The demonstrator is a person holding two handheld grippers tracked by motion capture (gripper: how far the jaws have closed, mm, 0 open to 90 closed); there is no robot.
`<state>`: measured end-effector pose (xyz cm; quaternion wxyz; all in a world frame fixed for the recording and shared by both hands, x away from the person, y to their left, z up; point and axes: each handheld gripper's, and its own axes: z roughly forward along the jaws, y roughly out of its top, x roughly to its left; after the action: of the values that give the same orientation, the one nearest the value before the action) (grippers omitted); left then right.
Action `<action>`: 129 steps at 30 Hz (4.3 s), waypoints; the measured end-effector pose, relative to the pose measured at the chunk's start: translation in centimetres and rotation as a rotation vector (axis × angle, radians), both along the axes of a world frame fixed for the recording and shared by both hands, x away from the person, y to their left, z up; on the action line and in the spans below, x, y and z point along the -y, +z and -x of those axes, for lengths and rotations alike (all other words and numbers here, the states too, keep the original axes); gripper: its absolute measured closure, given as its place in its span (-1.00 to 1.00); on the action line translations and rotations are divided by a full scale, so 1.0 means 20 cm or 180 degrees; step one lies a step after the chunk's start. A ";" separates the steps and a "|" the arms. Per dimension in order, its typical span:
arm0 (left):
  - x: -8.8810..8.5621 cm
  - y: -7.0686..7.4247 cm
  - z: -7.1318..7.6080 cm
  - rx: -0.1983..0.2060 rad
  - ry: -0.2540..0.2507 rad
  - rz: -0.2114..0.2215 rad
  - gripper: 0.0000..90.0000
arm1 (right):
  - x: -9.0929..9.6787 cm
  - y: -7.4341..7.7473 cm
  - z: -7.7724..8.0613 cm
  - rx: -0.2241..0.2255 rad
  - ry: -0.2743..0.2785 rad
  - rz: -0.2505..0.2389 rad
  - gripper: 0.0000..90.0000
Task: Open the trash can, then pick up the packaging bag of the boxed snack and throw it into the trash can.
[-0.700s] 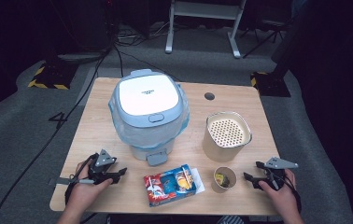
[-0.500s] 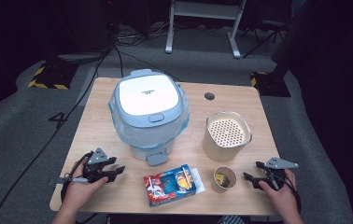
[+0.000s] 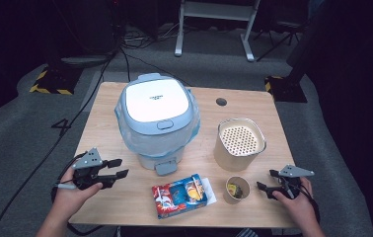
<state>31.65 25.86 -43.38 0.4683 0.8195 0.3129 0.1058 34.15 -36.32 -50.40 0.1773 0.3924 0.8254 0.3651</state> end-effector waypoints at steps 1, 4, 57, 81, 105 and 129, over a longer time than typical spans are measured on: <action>0.00 0.03 -0.01 0.0028 -0.0061 0.0013 0.23 | 0.00 0.00 0.00 -0.0001 0.0002 0.0004 -0.53; 0.01 0.09 -0.02 0.0055 -0.0209 0.0051 0.28 | 0.00 0.00 0.00 -0.0001 0.0005 0.0002 -0.53; 0.37 0.67 -0.29 0.0442 -0.0729 0.0791 1.00 | 0.00 0.00 0.00 0.0000 0.0006 -0.0006 -0.52; 0.49 0.70 -0.31 0.0490 -0.0611 0.0292 1.00 | 0.00 0.00 0.00 0.0008 -0.0006 0.0002 -0.52; 0.51 0.65 -0.15 0.0605 -0.0711 0.0473 -0.11 | 0.00 0.00 0.00 0.0007 -0.0005 -0.0004 -0.52; 0.67 0.22 -0.05 0.0310 -0.0808 0.0174 -0.17 | 0.00 0.00 0.00 0.0007 -0.0005 -0.0004 -0.52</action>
<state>32.68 12.40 -39.05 0.5147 0.8333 0.1864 0.0769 34.14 -36.32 -50.42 0.1783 0.3927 0.8247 0.3660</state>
